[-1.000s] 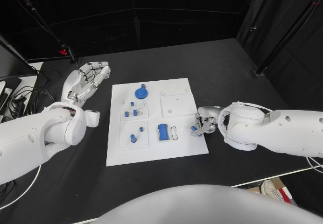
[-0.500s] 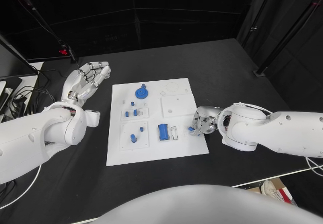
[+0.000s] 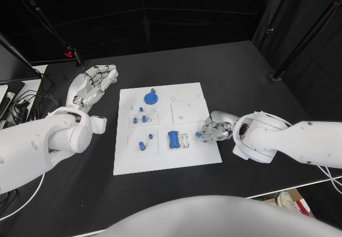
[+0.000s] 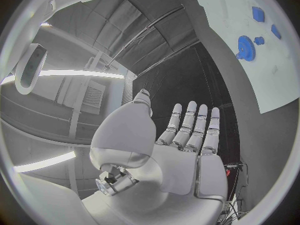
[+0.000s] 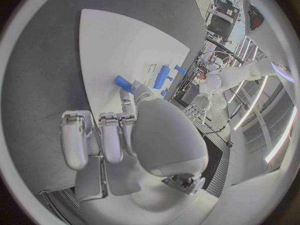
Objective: Assemble the parts on the task board
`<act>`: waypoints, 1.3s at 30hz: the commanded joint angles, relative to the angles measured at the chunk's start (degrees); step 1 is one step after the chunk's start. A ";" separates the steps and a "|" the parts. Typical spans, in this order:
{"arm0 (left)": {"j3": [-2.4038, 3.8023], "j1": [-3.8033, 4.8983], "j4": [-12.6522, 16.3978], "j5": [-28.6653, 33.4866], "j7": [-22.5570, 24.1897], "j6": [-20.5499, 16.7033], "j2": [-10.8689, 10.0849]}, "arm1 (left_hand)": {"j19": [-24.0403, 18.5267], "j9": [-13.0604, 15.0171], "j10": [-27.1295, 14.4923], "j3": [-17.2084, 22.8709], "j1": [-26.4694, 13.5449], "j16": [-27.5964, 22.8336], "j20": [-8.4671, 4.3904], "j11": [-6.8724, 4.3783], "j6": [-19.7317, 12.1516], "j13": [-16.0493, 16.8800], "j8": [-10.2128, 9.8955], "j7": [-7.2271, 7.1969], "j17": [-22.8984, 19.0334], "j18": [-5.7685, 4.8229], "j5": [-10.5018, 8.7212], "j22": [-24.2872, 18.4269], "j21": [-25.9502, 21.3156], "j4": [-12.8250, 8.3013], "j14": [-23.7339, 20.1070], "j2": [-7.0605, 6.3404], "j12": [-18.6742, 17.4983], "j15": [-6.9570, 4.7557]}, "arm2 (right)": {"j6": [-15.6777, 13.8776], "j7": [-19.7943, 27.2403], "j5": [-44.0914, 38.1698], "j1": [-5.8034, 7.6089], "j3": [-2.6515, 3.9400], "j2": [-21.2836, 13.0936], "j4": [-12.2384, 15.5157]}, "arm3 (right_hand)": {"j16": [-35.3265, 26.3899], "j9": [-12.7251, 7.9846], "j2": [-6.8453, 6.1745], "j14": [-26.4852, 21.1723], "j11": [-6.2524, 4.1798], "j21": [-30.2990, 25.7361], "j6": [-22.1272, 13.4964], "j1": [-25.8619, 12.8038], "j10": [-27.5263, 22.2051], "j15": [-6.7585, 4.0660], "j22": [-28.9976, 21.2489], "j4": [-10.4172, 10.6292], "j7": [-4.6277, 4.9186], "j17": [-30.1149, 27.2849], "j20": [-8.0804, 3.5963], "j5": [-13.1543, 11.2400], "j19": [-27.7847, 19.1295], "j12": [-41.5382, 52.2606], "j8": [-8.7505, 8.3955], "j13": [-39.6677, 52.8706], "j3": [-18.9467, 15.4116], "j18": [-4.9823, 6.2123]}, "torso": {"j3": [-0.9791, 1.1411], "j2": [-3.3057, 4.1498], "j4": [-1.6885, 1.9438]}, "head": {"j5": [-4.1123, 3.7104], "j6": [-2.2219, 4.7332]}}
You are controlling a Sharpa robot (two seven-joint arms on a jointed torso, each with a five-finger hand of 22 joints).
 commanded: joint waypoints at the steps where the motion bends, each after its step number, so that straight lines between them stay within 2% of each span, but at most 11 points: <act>1: 0.06 0.07 0.01 0.03 4.11 0.47 0.08 | -0.07 -0.09 -0.24 -0.35 0.00 0.38 0.14 0.02 -0.38 -0.08 0.21 8.52 -0.07 -1.02 0.39 -0.04 0.20 0.09 0.35 0.57 0.21 0.00 | -4.89 4.85 4.60 0.08 0.04 -0.17 0.26 | 0.14 0.10 -0.56 5.96 -0.20 0.19 1.21 0.05 6.07 -0.20 15.10 0.01 -0.71 15.10 -0.05 0.38 6.08 0.00 -0.33 15.09 0.37 -0.42 | -0.02 -0.01 0.04 | 0.04 -0.01; 9: 0.06 0.06 -0.07 0.04 4.05 0.54 0.15 | -0.07 -0.09 -0.24 -0.35 0.00 0.38 0.14 0.02 -0.38 -0.08 0.21 8.52 -0.07 -1.02 0.39 -0.04 0.20 0.09 0.35 0.57 0.21 0.00 | -6.71 7.02 10.60 0.10 0.06 -0.57 0.63 | 0.14 0.04 -0.69 5.96 -0.21 0.19 1.72 -0.19 6.07 -0.21 15.10 -0.02 -0.72 15.10 -0.06 0.63 6.08 0.00 -0.65 15.09 0.46 -0.42 | -0.03 -0.01 0.08 | 0.19 -0.01; 13: 0.06 0.06 -0.13 0.04 4.00 0.56 0.24 | -0.07 -0.09 -0.24 -0.35 0.00 0.38 0.14 0.02 -0.38 -0.08 0.21 8.52 -0.07 -1.02 0.39 -0.04 0.20 0.09 0.35 0.57 0.21 0.00 | -6.50 8.54 16.63 0.14 0.08 -0.85 1.08 | 0.14 -0.02 -0.86 5.96 -0.20 0.19 2.04 -0.53 6.07 -0.22 15.10 0.02 -0.69 15.10 -0.06 0.81 6.08 0.00 -0.96 15.09 0.42 -0.42 | -0.05 -0.02 0.08 | 0.27 -0.01; 17: 0.06 0.05 -0.21 0.04 3.97 0.59 0.40 | -0.07 -0.09 -0.24 -0.35 0.00 0.38 0.14 0.02 -0.38 -0.08 0.21 8.52 -0.07 -1.02 0.39 -0.04 0.20 0.09 0.35 0.57 0.21 0.00 | -5.22 9.52 22.79 0.18 0.10 -0.56 1.08 | 0.14 -0.13 -0.97 5.96 -0.19 0.19 2.33 -1.10 6.07 -0.21 15.10 0.20 -0.67 15.10 -0.06 1.06 6.08 0.00 -1.41 15.09 0.32 -0.42 | -0.04 0.00 0.20 | 0.26 -0.01; 21: 0.06 0.05 -0.25 0.04 3.94 0.55 0.52 | -0.07 -0.09 -0.24 -0.35 0.00 0.38 0.14 0.02 -0.38 -0.08 0.21 8.52 -0.07 -1.02 0.39 -0.04 0.20 0.09 0.35 0.57 0.21 0.00 | -2.57 8.79 28.56 0.20 0.11 0.39 0.34 | 0.14 -0.27 -1.10 5.96 -0.20 0.19 2.77 -2.14 6.07 -0.21 15.10 0.65 -0.69 15.10 -0.05 1.11 6.08 0.00 -2.08 15.09 -0.02 -0.42 | -0.04 -0.02 0.17 | 0.44 -0.01; 25: 0.06 0.06 -0.27 0.04 3.92 0.52 0.61 | -0.07 -0.09 -0.24 -0.35 0.00 0.38 0.14 0.02 -0.38 -0.08 0.21 8.52 -0.07 -1.02 0.39 -0.04 0.20 0.09 0.35 0.57 0.21 0.00 | -0.16 7.30 32.11 0.20 0.11 1.51 -0.63 | 0.14 -0.38 -1.12 5.96 -0.21 0.19 3.06 -3.00 6.07 -0.23 15.10 1.09 -0.70 15.10 -0.06 1.07 6.08 0.00 -2.63 15.09 -0.35 -0.42 | -0.05 -0.03 0.15 | 0.64 -0.01; 28: 0.06 0.06 -0.25 0.04 3.91 0.53 0.63 | -0.07 -0.09 -0.24 -0.35 0.00 0.38 0.14 0.02 -0.38 -0.08 0.21 8.52 -0.07 -1.02 0.39 -0.04 0.20 0.09 0.35 0.57 0.21 0.00 | 0.50 6.98 33.46 0.20 0.11 2.08 -1.13 | 0.14 -0.42 -1.11 5.96 -0.21 0.19 3.22 -3.33 6.07 -0.24 15.10 1.26 -0.71 15.10 -0.06 1.08 6.08 0.00 -2.85 15.09 -0.48 -0.42 | -0.04 0.00 0.08 | 0.83 -0.01; 30: 0.06 0.06 -0.24 0.04 3.90 0.55 0.64 | -0.07 -0.09 -0.24 -0.35 0.00 0.38 0.14 0.02 -0.38 -0.08 0.21 8.52 -0.07 -1.02 0.39 -0.04 0.20 0.09 0.35 0.57 0.21 0.00 | 0.36 7.14 34.05 0.20 0.11 2.35 -1.44 | 0.14 -0.45 -1.09 5.96 -0.23 0.19 3.34 -3.56 6.07 -0.24 15.10 1.39 -0.73 15.10 -0.07 1.08 6.08 0.00 -3.00 15.09 -0.58 -0.42 | -0.02 0.01 0.04 | 1.08 -0.01; 34: 0.06 0.06 -0.26 0.04 3.85 0.59 0.66 | -0.07 -0.09 -0.24 -0.35 0.00 0.38 0.14 0.02 -0.38 -0.08 0.21 8.52 -0.07 -1.02 0.39 -0.04 0.20 0.09 0.35 0.57 0.21 0.00 | -0.58 7.76 34.61 0.20 0.10 2.65 -1.91 | 0.14 -0.49 -1.06 5.96 -0.25 0.19 3.68 -4.21 6.07 -0.26 15.10 1.77 -0.75 15.10 -0.08 1.12 6.08 0.00 -3.34 15.09 -0.88 -0.42 | -0.08 -0.05 0.04 | 1.10 -0.01; 39: 0.06 0.06 -0.26 0.04 3.82 0.66 0.66 | -0.14 -0.14 -0.23 -0.45 0.04 0.47 0.14 0.02 -0.39 -0.08 0.28 8.52 -0.17 -1.02 0.43 -0.14 0.19 0.09 0.40 0.73 0.30 -0.01 | -1.80 8.77 34.83 0.20 0.10 2.90 -1.99 | 0.14 -0.48 -1.05 5.96 -0.25 0.19 3.81 -4.35 6.07 -0.27 15.10 1.85 -0.75 15.10 -0.09 1.15 6.08 0.00 -3.39 15.09 -0.95 -0.42 | -0.01 -0.02 -0.05 | 1.31 -0.01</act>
